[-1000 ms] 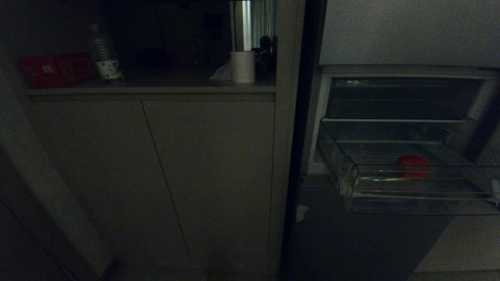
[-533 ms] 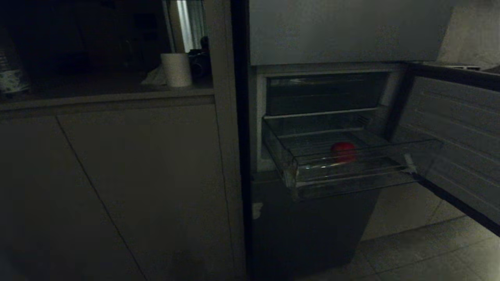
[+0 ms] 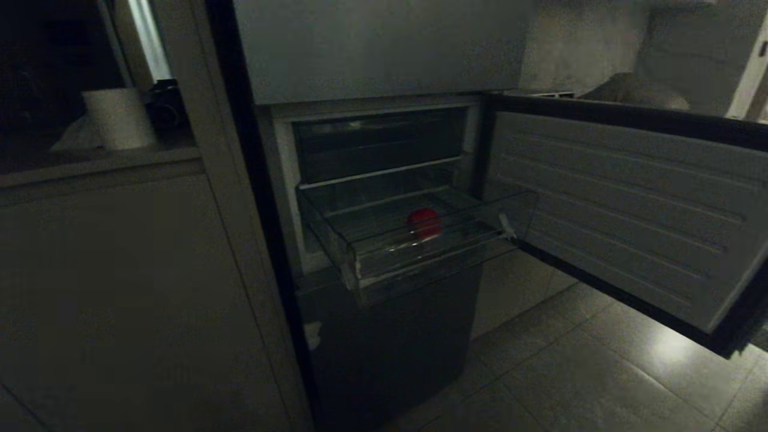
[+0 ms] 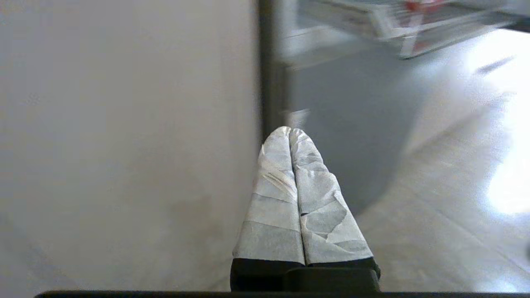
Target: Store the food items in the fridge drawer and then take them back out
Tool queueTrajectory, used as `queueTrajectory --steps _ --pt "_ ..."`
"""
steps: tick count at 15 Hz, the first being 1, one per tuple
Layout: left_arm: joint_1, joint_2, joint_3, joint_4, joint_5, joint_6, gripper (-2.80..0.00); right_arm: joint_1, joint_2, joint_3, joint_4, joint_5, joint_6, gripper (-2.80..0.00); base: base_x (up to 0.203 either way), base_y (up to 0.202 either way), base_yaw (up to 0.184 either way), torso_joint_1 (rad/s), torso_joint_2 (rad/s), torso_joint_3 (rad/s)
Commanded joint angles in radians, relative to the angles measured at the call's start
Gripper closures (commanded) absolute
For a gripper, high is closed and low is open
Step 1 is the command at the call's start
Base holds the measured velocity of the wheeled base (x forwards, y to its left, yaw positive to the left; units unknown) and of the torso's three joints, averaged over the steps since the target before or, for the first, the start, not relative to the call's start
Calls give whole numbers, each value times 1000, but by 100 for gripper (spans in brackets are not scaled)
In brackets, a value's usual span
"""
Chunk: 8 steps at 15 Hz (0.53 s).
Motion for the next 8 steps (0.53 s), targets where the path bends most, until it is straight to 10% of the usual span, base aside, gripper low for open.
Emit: queueTrajectory --steps 1,8 --pt "0 0 0 0 0 0 0 0 0 0 0 2 -1 0 -1 4 -178 0 5 0" --pt "0 0 0 0 0 0 0 0 14 -53 33 -54 -22 0 -1 3 -75 1 2 2"
